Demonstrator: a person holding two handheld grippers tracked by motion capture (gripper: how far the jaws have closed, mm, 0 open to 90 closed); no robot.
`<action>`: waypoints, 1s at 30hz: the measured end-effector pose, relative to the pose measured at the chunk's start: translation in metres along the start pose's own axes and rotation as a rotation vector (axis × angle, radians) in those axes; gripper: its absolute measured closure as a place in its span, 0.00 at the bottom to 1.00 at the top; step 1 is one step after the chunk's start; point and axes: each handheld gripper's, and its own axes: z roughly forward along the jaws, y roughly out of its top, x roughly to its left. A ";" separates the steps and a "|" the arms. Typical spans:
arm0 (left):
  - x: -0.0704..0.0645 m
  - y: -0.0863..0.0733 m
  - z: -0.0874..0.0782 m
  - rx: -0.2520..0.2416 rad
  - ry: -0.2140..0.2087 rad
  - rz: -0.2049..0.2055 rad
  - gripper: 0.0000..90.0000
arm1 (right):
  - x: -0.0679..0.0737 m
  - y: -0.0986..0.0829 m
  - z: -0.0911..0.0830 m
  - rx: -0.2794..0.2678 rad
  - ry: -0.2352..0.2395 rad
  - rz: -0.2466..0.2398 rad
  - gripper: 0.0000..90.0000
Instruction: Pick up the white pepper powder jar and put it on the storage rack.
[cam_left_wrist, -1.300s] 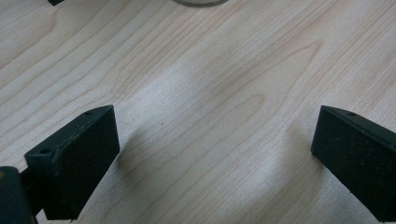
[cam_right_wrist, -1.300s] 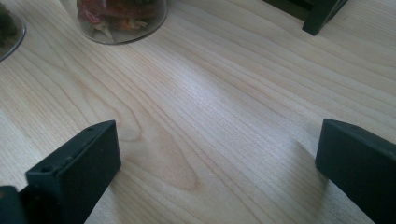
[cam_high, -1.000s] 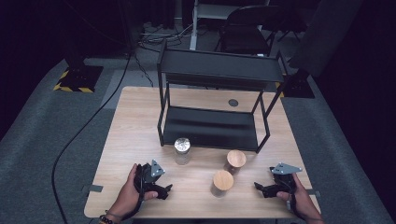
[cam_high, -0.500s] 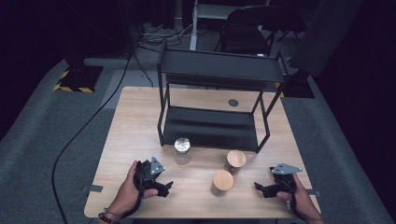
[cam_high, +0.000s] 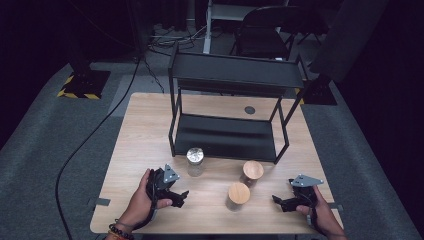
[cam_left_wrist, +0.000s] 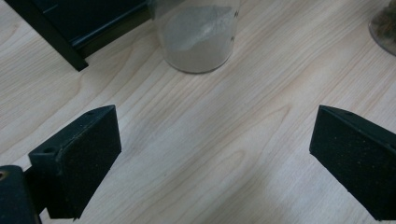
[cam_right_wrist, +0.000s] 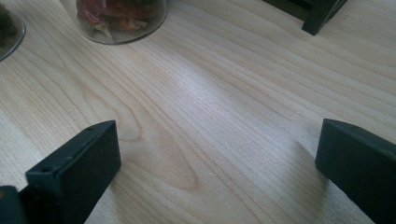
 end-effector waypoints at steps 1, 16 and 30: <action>0.000 0.001 0.001 0.000 -0.001 0.000 0.02 | 0.000 0.000 0.000 0.000 0.000 0.000 0.00; 0.007 0.014 0.013 0.001 0.000 -0.006 0.02 | 0.000 0.000 0.000 0.000 0.000 0.000 0.00; 0.009 0.030 0.020 -0.008 -0.013 -0.004 0.03 | 0.000 0.000 0.000 0.000 0.000 0.000 0.00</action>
